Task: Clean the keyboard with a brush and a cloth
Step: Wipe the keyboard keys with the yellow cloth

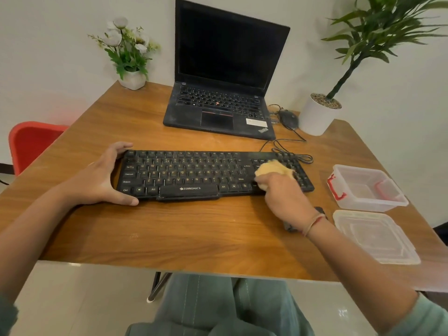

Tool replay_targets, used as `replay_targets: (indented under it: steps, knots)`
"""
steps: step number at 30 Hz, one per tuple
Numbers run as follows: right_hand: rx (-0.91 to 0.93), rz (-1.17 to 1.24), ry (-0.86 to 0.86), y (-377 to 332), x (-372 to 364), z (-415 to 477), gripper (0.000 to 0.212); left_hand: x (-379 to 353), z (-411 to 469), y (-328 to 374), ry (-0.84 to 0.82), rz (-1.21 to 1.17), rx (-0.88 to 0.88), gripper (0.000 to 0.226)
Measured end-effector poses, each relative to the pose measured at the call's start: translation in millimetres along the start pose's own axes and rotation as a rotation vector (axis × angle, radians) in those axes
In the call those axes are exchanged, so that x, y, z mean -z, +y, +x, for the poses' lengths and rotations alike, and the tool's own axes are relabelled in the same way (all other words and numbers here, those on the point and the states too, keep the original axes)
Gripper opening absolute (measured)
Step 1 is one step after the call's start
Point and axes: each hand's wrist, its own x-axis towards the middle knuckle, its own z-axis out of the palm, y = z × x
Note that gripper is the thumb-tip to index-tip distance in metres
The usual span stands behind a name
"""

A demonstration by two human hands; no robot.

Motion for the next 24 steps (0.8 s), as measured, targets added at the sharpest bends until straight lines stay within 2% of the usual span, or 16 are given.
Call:
replay_targets:
  steps: [3,5,7,8,9,11,12,16,20,24]
  knots:
    - [0.034,0.228,-0.078,-5,19,0,0.051,1,0,1,-0.01,-0.01,-0.009,0.118]
    - [-0.038,0.273,0.038,13,40,12,0.05,1,-1,3,-0.02,-0.025,-0.009,0.117]
    - [-0.161,0.03,0.277,40,55,25,0.041,1,-1,4,-0.027,-0.02,-0.002,0.118]
    - [-0.207,-0.107,0.326,50,54,29,0.036,1,-2,4,-0.028,-0.011,0.0,0.118]
    - [-0.242,-0.187,0.3,56,50,31,0.033,1,-2,4,-0.028,-0.003,-0.001,0.119]
    - [-0.275,-0.245,0.131,51,32,32,0.031,1,-3,5,-0.02,0.009,-0.002,0.119]
    - [-0.256,-0.272,0.082,43,23,29,0.028,1,-3,6,-0.015,0.013,-0.002,0.118]
    - [-0.087,-0.209,0.12,3,-2,17,0.024,0,-3,4,-0.003,0.01,-0.001,0.118]
    - [0.098,-0.173,0.064,-51,-20,0,0.023,-1,-1,2,-0.003,0.006,-0.006,0.118]
    - [0.249,-0.14,0.018,-91,-25,-21,0.029,0,0,-2,0.006,-0.011,-0.02,0.119]
